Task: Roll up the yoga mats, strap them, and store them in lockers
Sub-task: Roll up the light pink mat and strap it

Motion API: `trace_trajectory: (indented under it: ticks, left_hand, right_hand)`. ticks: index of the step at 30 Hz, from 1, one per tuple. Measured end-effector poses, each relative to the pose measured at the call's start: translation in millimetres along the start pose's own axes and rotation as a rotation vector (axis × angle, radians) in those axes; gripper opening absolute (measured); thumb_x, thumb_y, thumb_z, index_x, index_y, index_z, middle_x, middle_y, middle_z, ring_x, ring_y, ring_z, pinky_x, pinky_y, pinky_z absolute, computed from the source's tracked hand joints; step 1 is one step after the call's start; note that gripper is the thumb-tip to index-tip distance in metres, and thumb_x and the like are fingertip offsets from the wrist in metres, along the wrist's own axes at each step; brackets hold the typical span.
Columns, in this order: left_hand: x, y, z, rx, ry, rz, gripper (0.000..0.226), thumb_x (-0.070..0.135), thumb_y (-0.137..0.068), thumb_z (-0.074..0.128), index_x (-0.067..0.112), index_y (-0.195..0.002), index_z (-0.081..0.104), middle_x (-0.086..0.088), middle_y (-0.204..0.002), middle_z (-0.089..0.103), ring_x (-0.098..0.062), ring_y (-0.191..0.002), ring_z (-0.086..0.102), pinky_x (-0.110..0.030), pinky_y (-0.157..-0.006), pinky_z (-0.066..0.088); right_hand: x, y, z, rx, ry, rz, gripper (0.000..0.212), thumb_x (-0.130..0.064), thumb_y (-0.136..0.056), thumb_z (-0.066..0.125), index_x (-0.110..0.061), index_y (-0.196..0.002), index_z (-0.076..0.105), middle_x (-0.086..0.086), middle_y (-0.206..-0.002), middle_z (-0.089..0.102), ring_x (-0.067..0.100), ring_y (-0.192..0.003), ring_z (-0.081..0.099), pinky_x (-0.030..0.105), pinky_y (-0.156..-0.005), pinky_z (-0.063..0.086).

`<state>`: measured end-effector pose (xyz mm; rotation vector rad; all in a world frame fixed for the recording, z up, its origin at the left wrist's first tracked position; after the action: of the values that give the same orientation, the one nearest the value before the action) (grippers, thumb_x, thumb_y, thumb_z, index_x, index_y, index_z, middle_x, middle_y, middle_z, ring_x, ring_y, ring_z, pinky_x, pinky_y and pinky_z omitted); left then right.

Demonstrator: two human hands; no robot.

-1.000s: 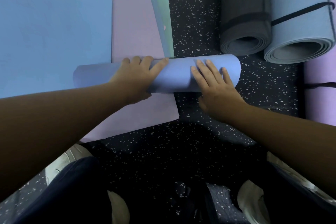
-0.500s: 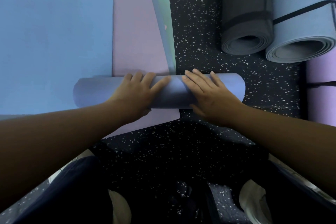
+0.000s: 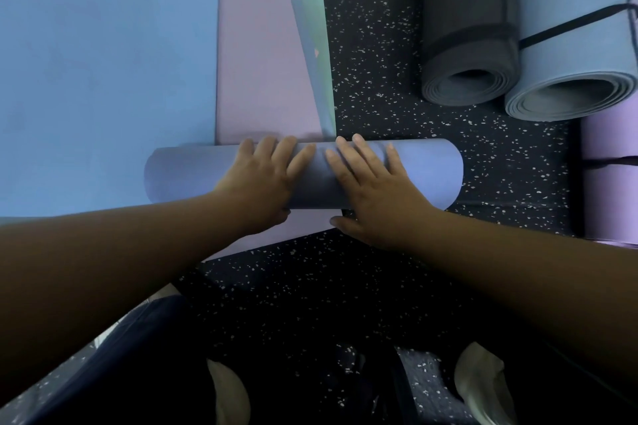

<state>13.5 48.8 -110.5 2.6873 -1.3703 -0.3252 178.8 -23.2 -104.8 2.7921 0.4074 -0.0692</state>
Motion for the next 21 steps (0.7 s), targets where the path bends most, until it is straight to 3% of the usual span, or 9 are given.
trace_trajectory:
  ticks: [4, 6, 8, 12, 15, 19, 21]
  left_hand:
    - [-5.0, -2.9, 0.4, 0.001, 0.051, 0.022, 0.11, 0.048, -0.044, 0.085, 0.007, -0.13, 0.029, -0.021, -0.119, 0.056, -0.038, -0.093, 0.058, -0.047, -0.074, 0.049]
    - [-8.9, -6.0, -3.1, -0.016, 0.125, 0.043, 0.108, 0.055, -0.048, 0.084, 0.009, -0.131, 0.033, -0.019, -0.121, 0.056, -0.039, -0.097, 0.058, -0.049, -0.075, 0.05]
    - [-16.6, -11.1, -11.1, -0.088, 0.209, 0.028, 0.105, 0.06, -0.055, 0.08, 0.016, -0.139, 0.034, -0.012, -0.132, 0.05, -0.036, -0.11, 0.054, -0.049, -0.085, 0.047]
    - [-32.4, -14.9, -16.1, -0.21, 0.277, -0.078, 0.111, 0.069, -0.055, 0.074, 0.03, -0.147, 0.024, 0.0, -0.143, 0.036, -0.03, -0.124, 0.046, -0.044, -0.095, 0.04]
    - [-30.5, -13.2, -16.6, -0.194, 0.246, -0.077, 0.115, 0.073, -0.054, 0.071, 0.026, -0.148, 0.025, -0.003, -0.145, 0.036, -0.032, -0.124, 0.046, -0.046, -0.094, 0.04]
    - [-33.8, -11.1, -16.0, -0.1, 0.208, -0.094, 0.12, 0.082, -0.051, 0.051, 0.013, -0.147, 0.032, -0.014, -0.147, 0.038, -0.037, -0.126, 0.046, -0.052, -0.096, 0.041]
    - [-33.9, -8.0, -13.4, -0.046, 0.227, -0.077, 0.116, 0.082, -0.054, 0.049, 0.008, -0.142, 0.04, -0.018, -0.141, 0.045, -0.039, -0.118, 0.052, -0.053, -0.091, 0.045]
  right_hand:
    - [3.0, -2.8, -5.8, -0.067, -0.01, 0.004, 0.096, -0.056, -0.086, 0.053, -0.018, -0.153, -0.005, 0.009, -0.161, -0.004, 0.028, -0.148, -0.004, 0.059, -0.113, 0.004]
    - [2.2, -2.3, -9.1, -0.067, -0.007, 0.006, 0.097, -0.054, -0.087, 0.053, -0.019, -0.152, -0.009, 0.007, -0.16, -0.009, 0.027, -0.147, -0.009, 0.057, -0.113, 0.002]
    - [2.6, -2.9, -10.5, -0.072, 0.005, 0.013, 0.096, -0.053, -0.087, 0.051, -0.018, -0.152, -0.01, 0.007, -0.16, -0.011, 0.027, -0.147, -0.01, 0.057, -0.114, 0.001]
    - [3.3, -3.0, -13.8, -0.103, 0.016, 0.012, 0.094, -0.05, -0.089, 0.049, -0.017, -0.151, -0.013, 0.006, -0.16, -0.014, 0.025, -0.147, -0.012, 0.056, -0.114, -0.001]
    - [8.2, -2.8, -11.1, -0.097, -0.002, 0.008, 0.092, -0.048, -0.088, 0.052, -0.018, -0.152, -0.006, 0.006, -0.161, -0.007, 0.026, -0.148, -0.006, 0.056, -0.114, 0.001]
    - [14.3, 0.7, -6.1, 0.013, 0.042, -0.001, 0.085, -0.052, -0.073, 0.042, -0.015, -0.148, 0.027, 0.012, -0.152, 0.035, 0.035, -0.138, 0.035, 0.064, -0.102, 0.031]
    - [17.9, 4.7, -1.0, 0.022, 0.061, 0.01, 0.085, -0.054, -0.069, 0.037, -0.015, -0.145, 0.029, 0.012, -0.148, 0.041, 0.035, -0.133, 0.042, 0.065, -0.097, 0.036]
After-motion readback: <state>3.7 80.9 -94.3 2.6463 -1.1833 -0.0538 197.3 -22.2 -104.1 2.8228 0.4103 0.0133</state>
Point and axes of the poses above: each hand's wrist, its own y-axis away from the middle knuckle, its own z-axis out of the palm, x = y × z, the point moved 3 cm from there along -y, towards the middle knuckle
